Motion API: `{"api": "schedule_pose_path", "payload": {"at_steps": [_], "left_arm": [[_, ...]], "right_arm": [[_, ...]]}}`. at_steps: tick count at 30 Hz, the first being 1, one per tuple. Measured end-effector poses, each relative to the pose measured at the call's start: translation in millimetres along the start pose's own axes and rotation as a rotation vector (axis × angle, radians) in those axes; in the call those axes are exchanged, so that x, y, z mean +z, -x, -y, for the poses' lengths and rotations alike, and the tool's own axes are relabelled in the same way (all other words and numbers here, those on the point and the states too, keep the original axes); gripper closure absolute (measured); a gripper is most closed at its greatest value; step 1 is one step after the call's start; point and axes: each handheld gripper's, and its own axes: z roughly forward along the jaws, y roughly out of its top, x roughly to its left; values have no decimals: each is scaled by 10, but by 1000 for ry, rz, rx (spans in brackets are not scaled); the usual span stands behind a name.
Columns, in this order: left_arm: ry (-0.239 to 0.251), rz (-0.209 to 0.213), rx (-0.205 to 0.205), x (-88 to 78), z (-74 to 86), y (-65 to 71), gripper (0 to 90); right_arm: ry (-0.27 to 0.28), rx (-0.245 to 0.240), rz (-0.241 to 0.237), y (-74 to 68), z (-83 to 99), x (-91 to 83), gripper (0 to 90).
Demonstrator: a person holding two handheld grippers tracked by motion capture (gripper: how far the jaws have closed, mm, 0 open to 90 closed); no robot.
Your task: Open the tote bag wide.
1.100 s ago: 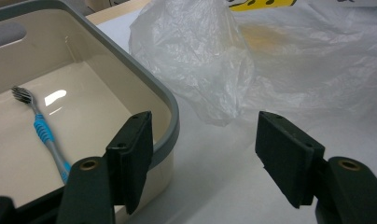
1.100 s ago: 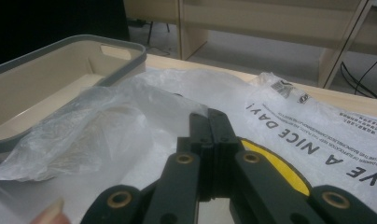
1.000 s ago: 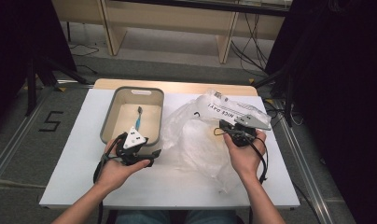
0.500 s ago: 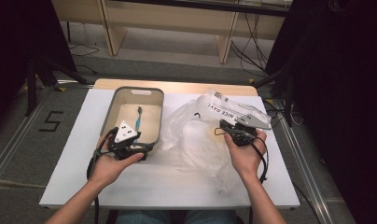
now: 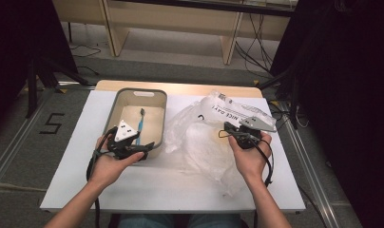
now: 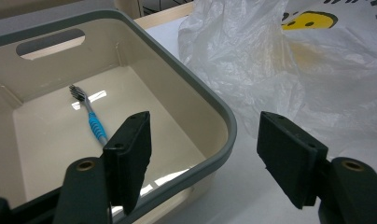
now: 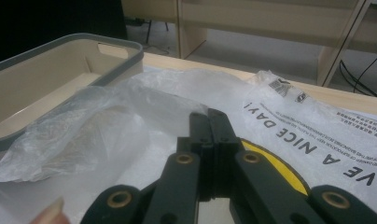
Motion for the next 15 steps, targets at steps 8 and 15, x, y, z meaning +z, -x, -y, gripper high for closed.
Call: {"api": "schedule_pose_path", "payload": {"at_steps": [8, 15], "left_arm": [[-3, -7, 4, -12, -16, -25, 346], [-13, -31, -13, 23, -77, -72, 345]], "right_arm": [[1, 0, 1, 2, 0, -1, 900], [-1, 0, 1, 3, 6, 9, 900]]}}
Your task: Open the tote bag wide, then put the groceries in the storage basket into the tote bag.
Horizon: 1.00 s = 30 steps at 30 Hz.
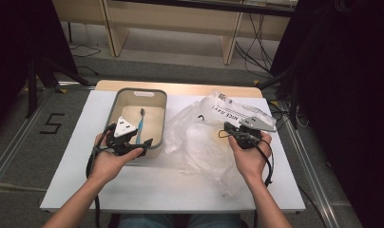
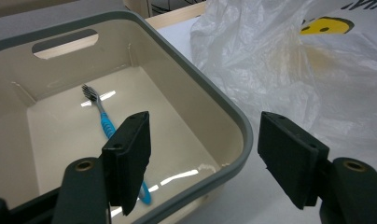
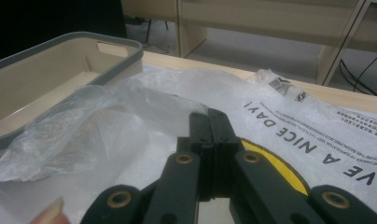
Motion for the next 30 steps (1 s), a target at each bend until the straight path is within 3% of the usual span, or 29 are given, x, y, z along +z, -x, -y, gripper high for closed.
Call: {"api": "schedule_pose_path", "payload": {"at_steps": [17, 30], "left_arm": [[-11, -33, -37, 73, -88, -174, 338], [-76, -71, -84, 259, -283, -405, 334]], "right_arm": [[-5, -3, -4, -10, 9, 12, 900], [-10, 4, -2, -1, 3, 19, 900]]}}
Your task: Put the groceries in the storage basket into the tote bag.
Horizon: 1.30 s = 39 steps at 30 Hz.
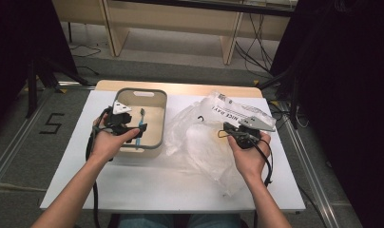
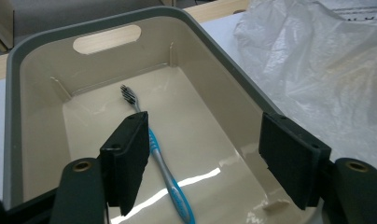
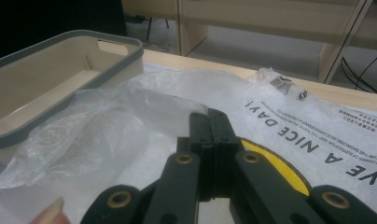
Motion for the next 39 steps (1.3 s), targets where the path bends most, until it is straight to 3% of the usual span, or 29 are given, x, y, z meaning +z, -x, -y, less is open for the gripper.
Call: {"api": "schedule_pose_path", "payload": {"at_steps": [4, 9, 11, 20, 32, 39], "left_arm": [[-47, -18, -2, 136, -123, -55, 337], [-157, -30, 6, 404, -233, -97, 346], [-179, -33, 9, 451, -246, -109, 350], [-308, -59, -46, 869, -271, -203, 381], [-408, -66, -134, 1158, -156, -360, 426], [-444, -71, -147, 1210, -119, -379, 482]], "right_arm": [[-1, -1, 0, 17, 8, -12, 900], [2, -2, -3, 19, 1, -12, 900], [1, -3, -4, 16, 3, -11, 900], [0, -3, -7, 7, 9, -14, 900], [-4, -3, -9, 2, 22, -16, 900], [-7, -5, -10, -2, 30, -10, 900]]}}
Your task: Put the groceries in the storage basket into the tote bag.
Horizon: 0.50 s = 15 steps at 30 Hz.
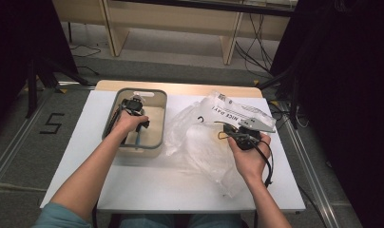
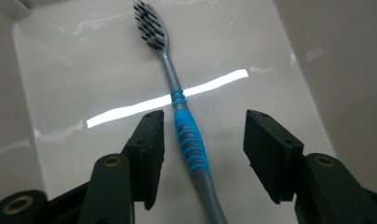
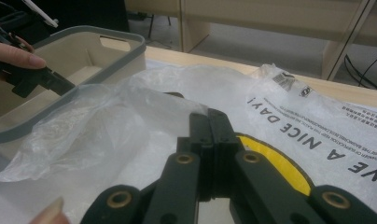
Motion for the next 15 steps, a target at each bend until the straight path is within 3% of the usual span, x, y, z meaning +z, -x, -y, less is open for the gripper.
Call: {"api": "schedule_pose_path", "payload": {"at_steps": [9, 15], "left_arm": [[-32, -21, 8, 77, 19, -13, 535], [-43, -46, 47, 80, 18, 2, 576]], "right_arm": [[2, 0, -2, -5, 2, 2, 900], [2, 1, -1, 3, 0, -3, 900]]}}
